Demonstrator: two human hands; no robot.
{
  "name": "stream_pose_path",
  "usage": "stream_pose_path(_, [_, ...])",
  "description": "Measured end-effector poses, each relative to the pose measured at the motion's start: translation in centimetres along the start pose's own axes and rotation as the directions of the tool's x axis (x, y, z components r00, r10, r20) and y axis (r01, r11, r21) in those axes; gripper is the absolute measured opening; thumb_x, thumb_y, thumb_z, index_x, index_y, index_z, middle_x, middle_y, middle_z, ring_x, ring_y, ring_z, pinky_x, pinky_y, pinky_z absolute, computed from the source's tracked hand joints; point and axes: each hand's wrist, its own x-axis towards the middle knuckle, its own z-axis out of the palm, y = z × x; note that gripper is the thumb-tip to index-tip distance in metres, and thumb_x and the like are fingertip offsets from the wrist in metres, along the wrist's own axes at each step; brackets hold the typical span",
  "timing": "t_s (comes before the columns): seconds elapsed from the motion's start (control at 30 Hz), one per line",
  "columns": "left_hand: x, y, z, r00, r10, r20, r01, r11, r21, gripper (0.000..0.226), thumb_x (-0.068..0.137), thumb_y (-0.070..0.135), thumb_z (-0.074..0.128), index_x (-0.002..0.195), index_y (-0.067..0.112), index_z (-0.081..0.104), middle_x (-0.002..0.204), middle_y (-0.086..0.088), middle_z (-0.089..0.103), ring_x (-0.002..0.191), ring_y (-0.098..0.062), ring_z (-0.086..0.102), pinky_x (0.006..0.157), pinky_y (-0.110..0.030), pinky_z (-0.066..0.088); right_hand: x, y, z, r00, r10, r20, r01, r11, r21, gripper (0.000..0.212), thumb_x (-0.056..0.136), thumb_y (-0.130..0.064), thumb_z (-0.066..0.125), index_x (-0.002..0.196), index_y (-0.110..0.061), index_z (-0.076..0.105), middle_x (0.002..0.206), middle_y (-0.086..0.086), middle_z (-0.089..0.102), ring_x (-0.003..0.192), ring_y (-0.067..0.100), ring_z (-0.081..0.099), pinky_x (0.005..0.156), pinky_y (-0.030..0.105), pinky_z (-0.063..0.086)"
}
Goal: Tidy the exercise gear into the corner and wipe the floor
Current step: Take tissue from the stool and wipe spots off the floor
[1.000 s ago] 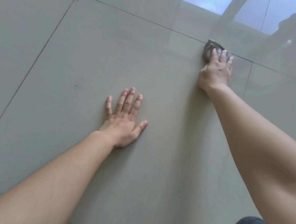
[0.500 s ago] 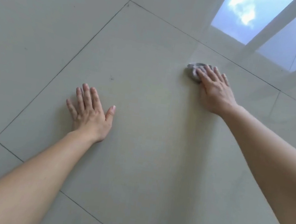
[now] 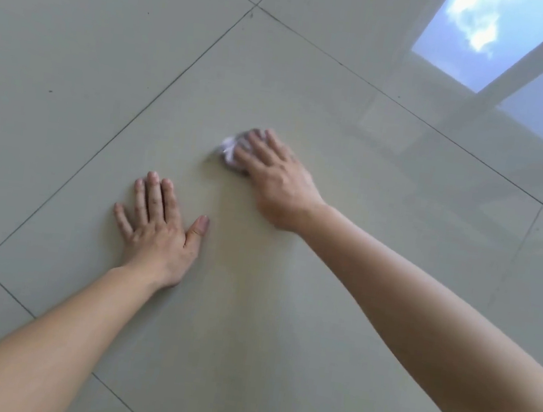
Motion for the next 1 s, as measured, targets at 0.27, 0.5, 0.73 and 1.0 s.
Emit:
stream_pose_path(0.27, [0.0,0.0,-0.2,0.999,0.011,0.05,-0.011,1.0,0.001,0.087,0.094,0.064,0.013,0.152,0.007,-0.019,0.159,-0.008,-0.031,0.145,-0.024,-0.031,0.116,-0.057,-0.013,-1.0,12.7,-5.7,0.922,0.35,-0.169,-0.352,0.936,0.017,0.052,0.103,-0.018,0.035,0.152,-0.033,0.035,0.163,-0.005,0.025,0.152,0.019,0.018,0.12,0.037,0.025])
stream_pose_path(0.5, [0.0,0.0,-0.1,1.0,0.021,0.019,-0.021,1.0,0.006,0.088,0.092,0.065,0.009,0.152,0.007,-0.019,0.159,-0.01,-0.029,0.146,-0.025,-0.029,0.116,-0.058,-0.012,5.2,9.3,-5.3,0.62,0.763,-0.184,-0.741,0.646,0.183,0.071,0.09,-0.006,0.039,0.156,-0.025,0.023,0.166,0.005,0.011,0.153,0.028,0.002,0.124,0.033,0.004])
stream_pose_path(0.73, [0.0,0.0,-0.5,1.0,0.017,0.025,-0.017,1.0,-0.012,0.088,0.094,0.065,0.015,0.154,0.006,-0.013,0.161,-0.009,-0.026,0.147,-0.025,-0.027,0.117,-0.058,-0.011,2.6,-3.6,0.3,0.999,-0.04,0.006,0.039,0.998,0.058,0.06,0.095,-0.009,0.04,0.153,-0.025,0.034,0.164,0.002,0.022,0.153,0.028,0.01,0.124,0.037,0.014])
stream_pose_path(1.0, [0.3,-0.4,-0.6,0.996,0.053,0.073,-0.046,0.994,-0.095,0.087,0.097,0.062,0.023,0.153,0.009,-0.018,0.159,-0.006,-0.031,0.146,-0.022,-0.03,0.116,-0.056,-0.015,0.8,7.2,-3.1,0.832,0.513,-0.209,-0.5,0.858,0.118,0.063,0.092,-0.009,0.036,0.153,-0.025,0.033,0.164,0.004,0.021,0.153,0.027,0.012,0.125,0.039,0.012])
